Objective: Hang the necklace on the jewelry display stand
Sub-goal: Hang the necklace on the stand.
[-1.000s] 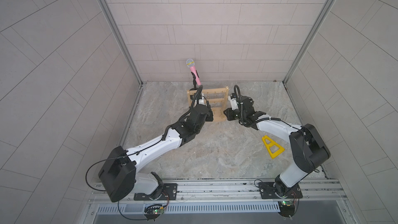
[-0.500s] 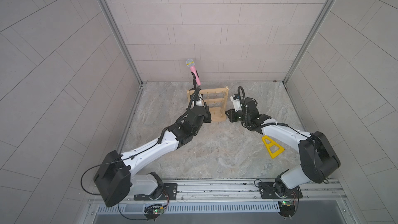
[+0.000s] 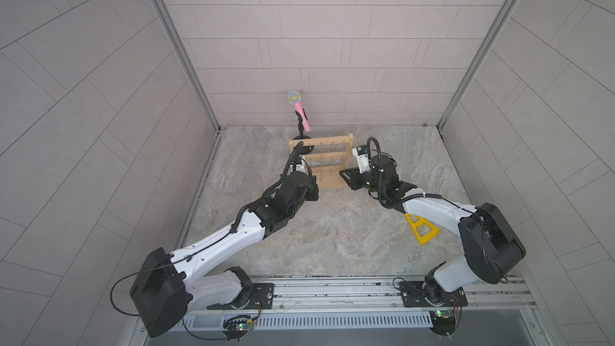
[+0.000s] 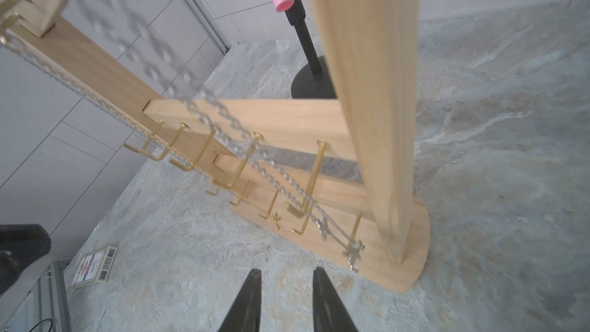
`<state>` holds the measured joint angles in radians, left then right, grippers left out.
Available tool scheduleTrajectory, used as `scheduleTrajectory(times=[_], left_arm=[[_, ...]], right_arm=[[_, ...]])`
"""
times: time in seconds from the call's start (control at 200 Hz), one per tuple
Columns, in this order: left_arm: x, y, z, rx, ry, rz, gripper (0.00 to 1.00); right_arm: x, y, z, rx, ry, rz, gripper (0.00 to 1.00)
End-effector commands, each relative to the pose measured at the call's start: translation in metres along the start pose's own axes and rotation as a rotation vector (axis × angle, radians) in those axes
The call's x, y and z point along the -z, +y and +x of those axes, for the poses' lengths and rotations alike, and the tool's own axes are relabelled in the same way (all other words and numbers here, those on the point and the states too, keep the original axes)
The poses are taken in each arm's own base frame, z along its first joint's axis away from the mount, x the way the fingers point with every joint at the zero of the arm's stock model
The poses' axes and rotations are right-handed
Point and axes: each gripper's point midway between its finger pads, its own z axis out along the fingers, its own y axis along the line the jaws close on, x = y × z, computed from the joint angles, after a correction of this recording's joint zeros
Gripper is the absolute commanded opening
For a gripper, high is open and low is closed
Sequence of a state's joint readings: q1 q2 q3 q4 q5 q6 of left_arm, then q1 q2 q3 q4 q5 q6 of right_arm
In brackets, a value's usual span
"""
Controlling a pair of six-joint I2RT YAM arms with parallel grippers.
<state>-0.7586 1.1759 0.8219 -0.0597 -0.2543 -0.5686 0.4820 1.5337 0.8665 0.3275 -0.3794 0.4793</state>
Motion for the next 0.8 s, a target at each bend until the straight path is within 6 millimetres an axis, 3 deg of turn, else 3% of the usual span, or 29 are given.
scheduleTrajectory(times=[0.0,0.796], left_arm=[[0.002,0.005,0.0,0.007,0.002,-0.007,0.31],[0.005,0.012,-0.006,0.013,-0.015,-0.026,0.31]], right_arm=[[-0.007,0.006,-0.011,-0.017,-0.035,-0.027,0.31],[-0.025,-0.011,-0.005,-0.033,-0.043,0.021,0.33]])
